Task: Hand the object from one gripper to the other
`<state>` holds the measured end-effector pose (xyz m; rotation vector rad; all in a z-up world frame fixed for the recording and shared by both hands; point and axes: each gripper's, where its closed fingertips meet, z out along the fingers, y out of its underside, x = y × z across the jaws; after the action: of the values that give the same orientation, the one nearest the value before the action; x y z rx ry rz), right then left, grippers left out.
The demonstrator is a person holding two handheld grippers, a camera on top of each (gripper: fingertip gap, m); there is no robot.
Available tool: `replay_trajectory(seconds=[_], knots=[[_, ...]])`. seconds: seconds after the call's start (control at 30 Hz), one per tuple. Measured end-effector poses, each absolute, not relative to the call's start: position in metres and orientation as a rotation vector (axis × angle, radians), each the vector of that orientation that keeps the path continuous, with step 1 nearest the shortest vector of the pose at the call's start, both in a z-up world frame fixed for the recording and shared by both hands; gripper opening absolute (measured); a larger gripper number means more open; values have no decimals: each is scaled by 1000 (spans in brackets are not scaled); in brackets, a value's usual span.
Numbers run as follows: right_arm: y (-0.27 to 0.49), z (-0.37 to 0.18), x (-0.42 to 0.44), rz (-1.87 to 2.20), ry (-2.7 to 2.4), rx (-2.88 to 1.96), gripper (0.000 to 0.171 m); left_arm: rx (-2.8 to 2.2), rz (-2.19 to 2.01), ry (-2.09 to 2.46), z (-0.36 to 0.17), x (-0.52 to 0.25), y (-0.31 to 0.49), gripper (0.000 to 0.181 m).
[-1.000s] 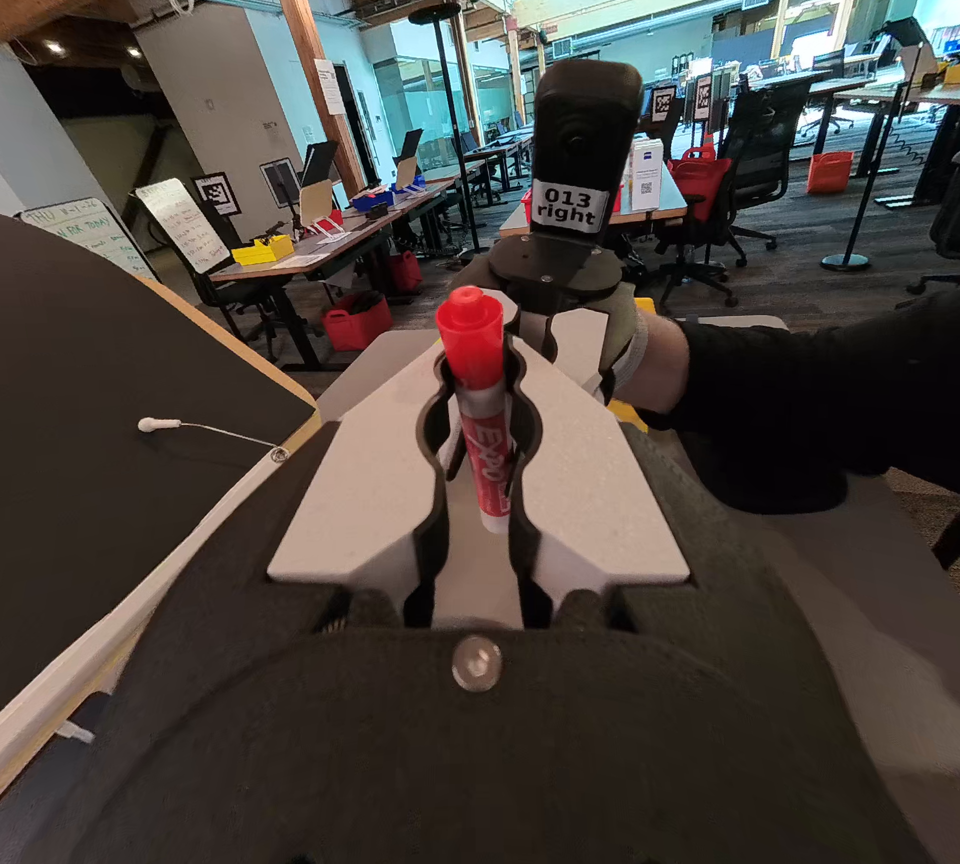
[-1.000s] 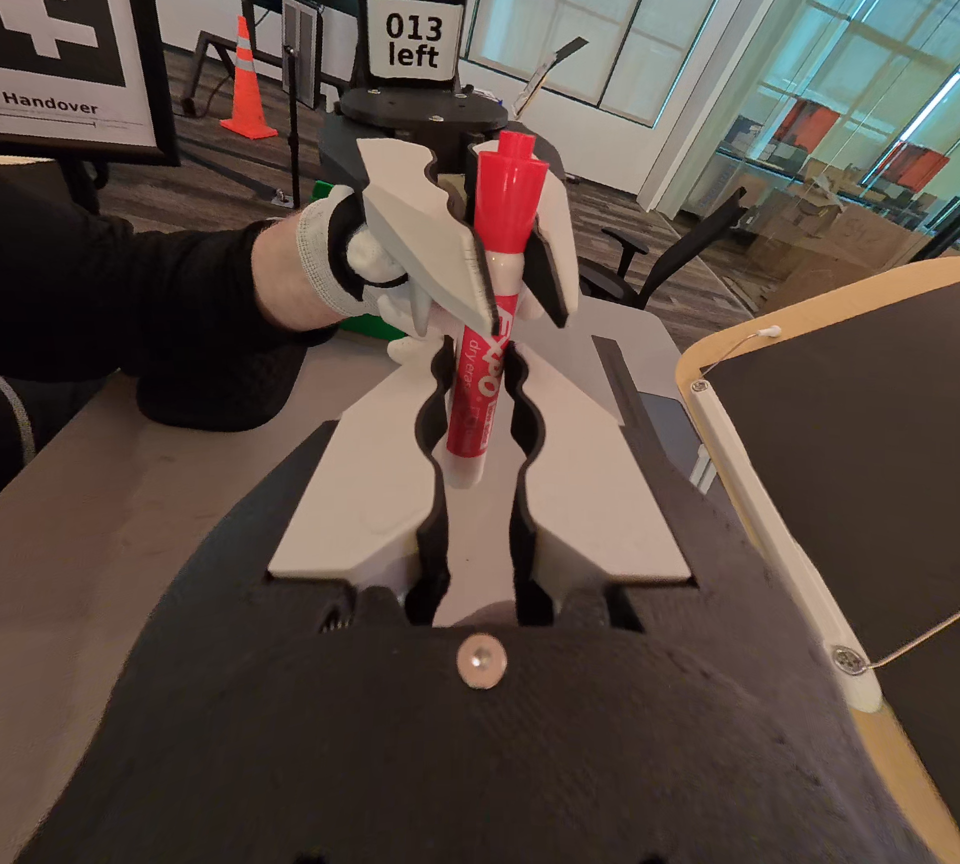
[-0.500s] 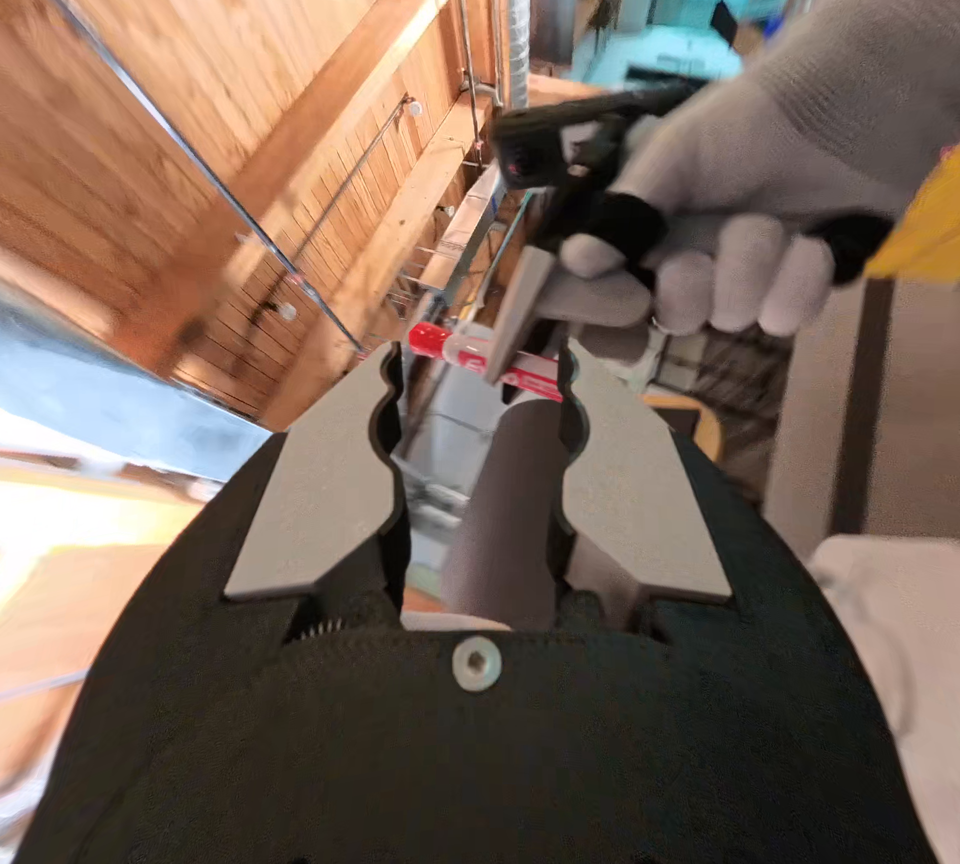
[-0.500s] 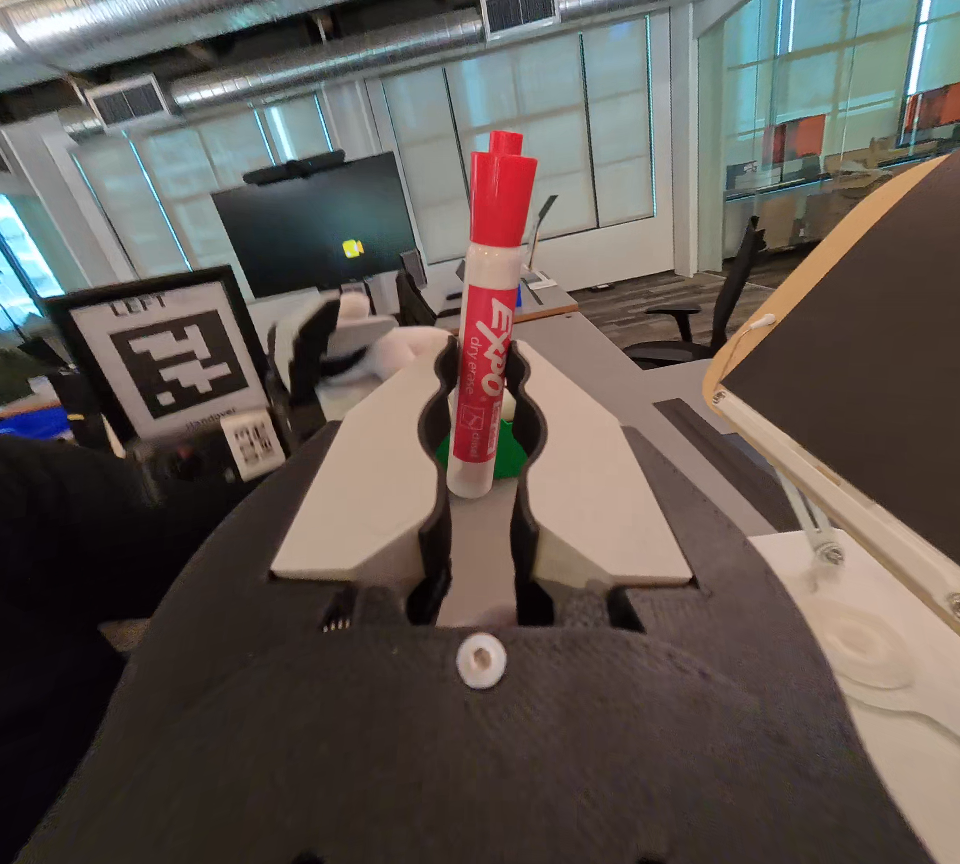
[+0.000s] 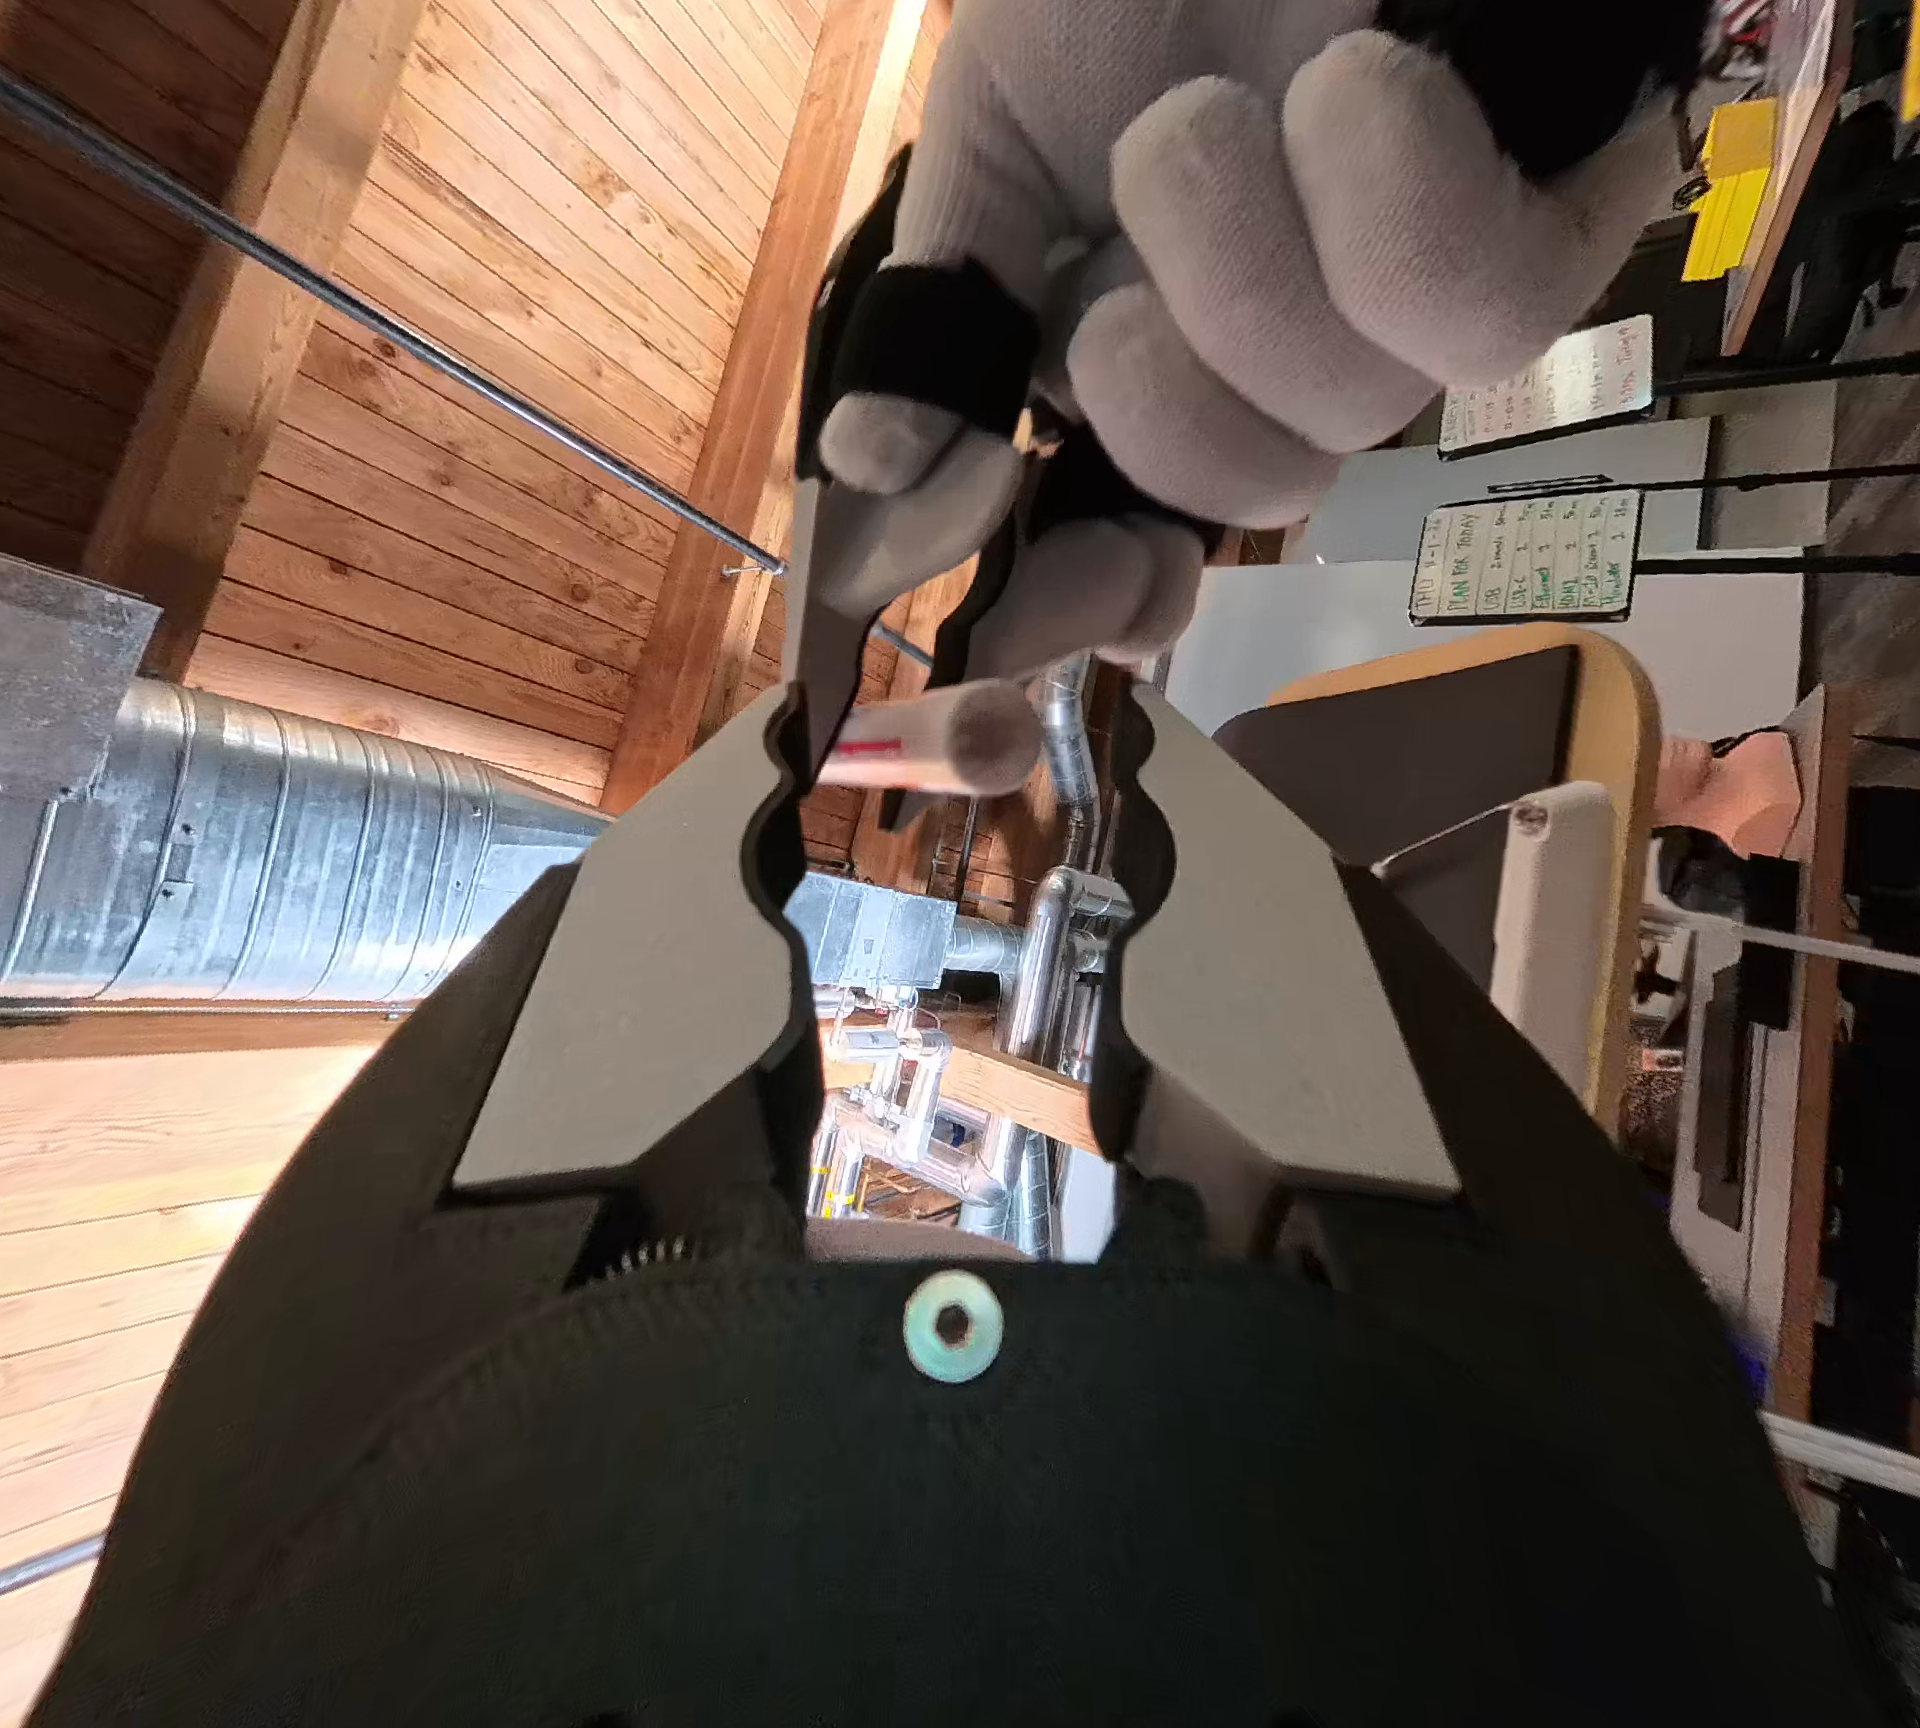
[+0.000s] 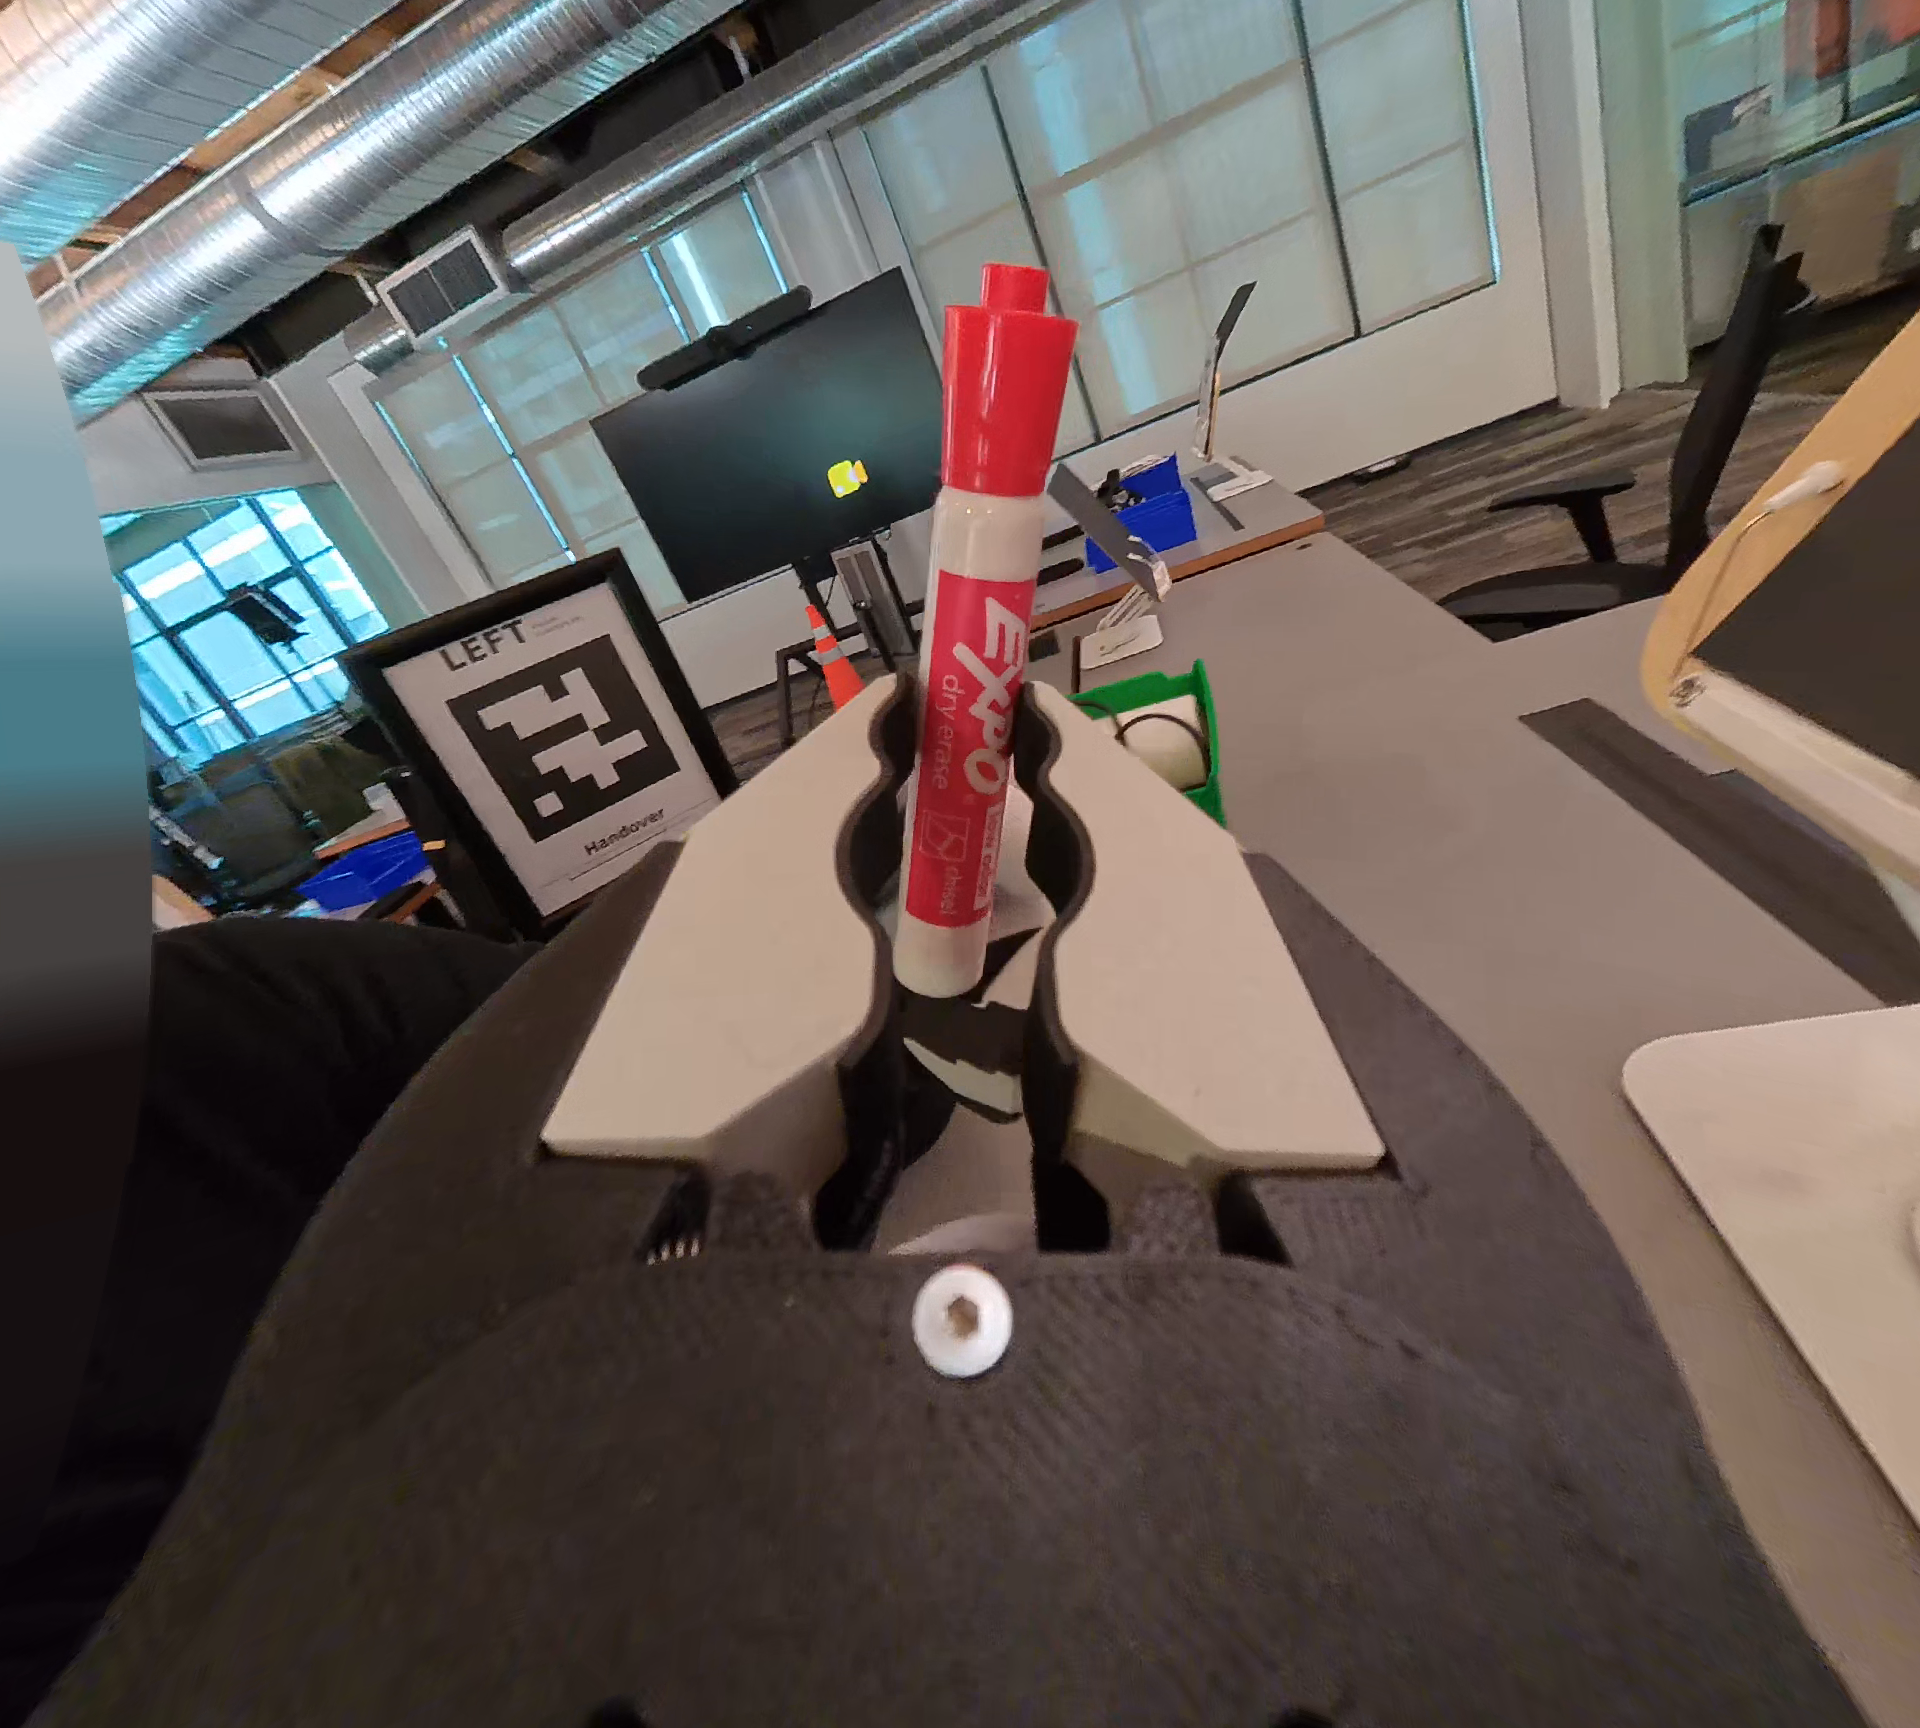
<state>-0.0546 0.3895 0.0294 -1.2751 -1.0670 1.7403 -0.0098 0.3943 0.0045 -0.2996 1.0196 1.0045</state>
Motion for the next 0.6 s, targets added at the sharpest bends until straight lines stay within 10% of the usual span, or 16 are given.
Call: replay_trajectory(seconds=[0.2,0.6], knots=[[389,27,-57,1762,-1057,-1294,16,-298,1032,990,4,-9,395,25],[384,36,-59,1828,-1001,-1249,16,-299,1071,902,21,-19,391,25]])
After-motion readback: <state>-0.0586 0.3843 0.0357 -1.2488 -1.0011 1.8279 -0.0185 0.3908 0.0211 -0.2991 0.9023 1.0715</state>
